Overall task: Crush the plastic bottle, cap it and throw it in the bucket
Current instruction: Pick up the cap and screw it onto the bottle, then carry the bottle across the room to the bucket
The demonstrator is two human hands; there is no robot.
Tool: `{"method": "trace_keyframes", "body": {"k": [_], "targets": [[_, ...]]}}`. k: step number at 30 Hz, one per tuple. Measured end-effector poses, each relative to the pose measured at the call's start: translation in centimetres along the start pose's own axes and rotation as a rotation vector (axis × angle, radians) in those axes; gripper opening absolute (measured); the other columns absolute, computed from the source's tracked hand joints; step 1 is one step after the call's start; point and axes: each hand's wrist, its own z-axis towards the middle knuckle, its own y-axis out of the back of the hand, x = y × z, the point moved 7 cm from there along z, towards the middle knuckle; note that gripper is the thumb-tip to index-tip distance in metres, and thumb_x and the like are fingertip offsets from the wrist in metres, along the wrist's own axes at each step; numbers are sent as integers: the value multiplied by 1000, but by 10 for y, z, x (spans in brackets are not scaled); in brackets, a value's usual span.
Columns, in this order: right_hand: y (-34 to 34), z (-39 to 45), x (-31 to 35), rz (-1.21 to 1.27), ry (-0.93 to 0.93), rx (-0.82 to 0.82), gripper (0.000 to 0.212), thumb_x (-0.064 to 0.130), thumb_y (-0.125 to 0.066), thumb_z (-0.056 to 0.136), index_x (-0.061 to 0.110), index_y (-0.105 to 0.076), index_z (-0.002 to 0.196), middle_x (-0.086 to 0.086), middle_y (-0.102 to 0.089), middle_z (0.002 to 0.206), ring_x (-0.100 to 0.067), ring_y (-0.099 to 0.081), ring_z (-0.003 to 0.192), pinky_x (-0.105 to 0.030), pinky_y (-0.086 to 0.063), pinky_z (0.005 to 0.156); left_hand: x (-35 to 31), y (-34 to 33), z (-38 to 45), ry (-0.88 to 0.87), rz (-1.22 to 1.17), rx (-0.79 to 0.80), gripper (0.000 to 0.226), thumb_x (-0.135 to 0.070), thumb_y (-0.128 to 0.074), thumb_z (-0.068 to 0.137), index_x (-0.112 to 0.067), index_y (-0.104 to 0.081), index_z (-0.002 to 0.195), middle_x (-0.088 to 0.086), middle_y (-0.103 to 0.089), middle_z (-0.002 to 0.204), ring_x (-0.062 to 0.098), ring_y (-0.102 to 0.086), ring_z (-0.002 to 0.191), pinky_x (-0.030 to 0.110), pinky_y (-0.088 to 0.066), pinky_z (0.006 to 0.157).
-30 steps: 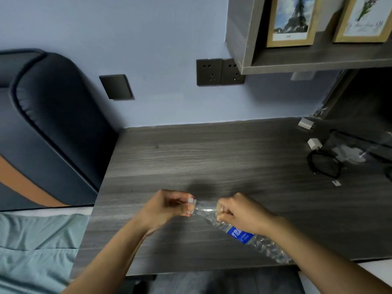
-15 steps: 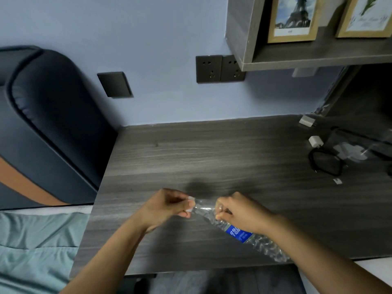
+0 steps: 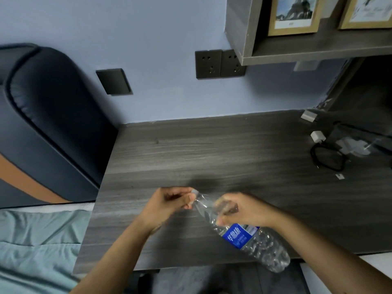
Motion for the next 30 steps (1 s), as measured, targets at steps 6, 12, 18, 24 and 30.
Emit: {"method": "trace_keyframes", "body": {"k": [6, 12, 18, 24, 30], "targets": [[0, -33, -39, -29, -122, 47, 25, 15, -75, 74, -1, -65, 90, -3, -66, 81, -11, -58, 74, -30, -44, 71, 15, 11, -9, 101, -156, -112, 17, -2, -59, 83, 1, -68, 97, 14, -69, 83, 11, -63, 64, 12, -56, 63], [-15, -56, -52, 9, -137, -45, 13, 13, -67, 82, 0, -67, 81, -7, -65, 74, -10, -57, 63, -26, -45, 62, 30, -8, -14, 140, -227, -92, 18, -7, -59, 83, -14, -75, 77, 5, -70, 71, 14, -59, 64, 14, -55, 62], [-34, -87, -65, 18, -194, -128, 9, 13, -68, 81, 11, -65, 73, -11, -68, 73, -17, -62, 64, -28, -48, 62, 61, -27, -28, 215, -229, -4, 16, -10, -54, 87, -8, -69, 81, 3, -71, 73, 11, -63, 63, 13, -54, 60], [-72, -126, -72, -83, -331, -313, 21, 28, -69, 80, 15, -64, 64, -1, -70, 68, -2, -61, 61, -21, -48, 63, 93, -30, -53, 240, -57, 74, 15, -10, -51, 90, -10, -62, 79, 8, -64, 73, 1, -61, 46, 10, -51, 51], [-137, -179, -87, -93, -537, -419, 23, 41, -66, 80, 19, -63, 74, 3, -68, 71, -10, -61, 66, -23, -47, 64, 143, -29, -92, 201, 334, 305, 23, -11, -50, 92, 3, -67, 90, 5, -64, 67, -3, -61, 52, 24, -52, 71]]}}
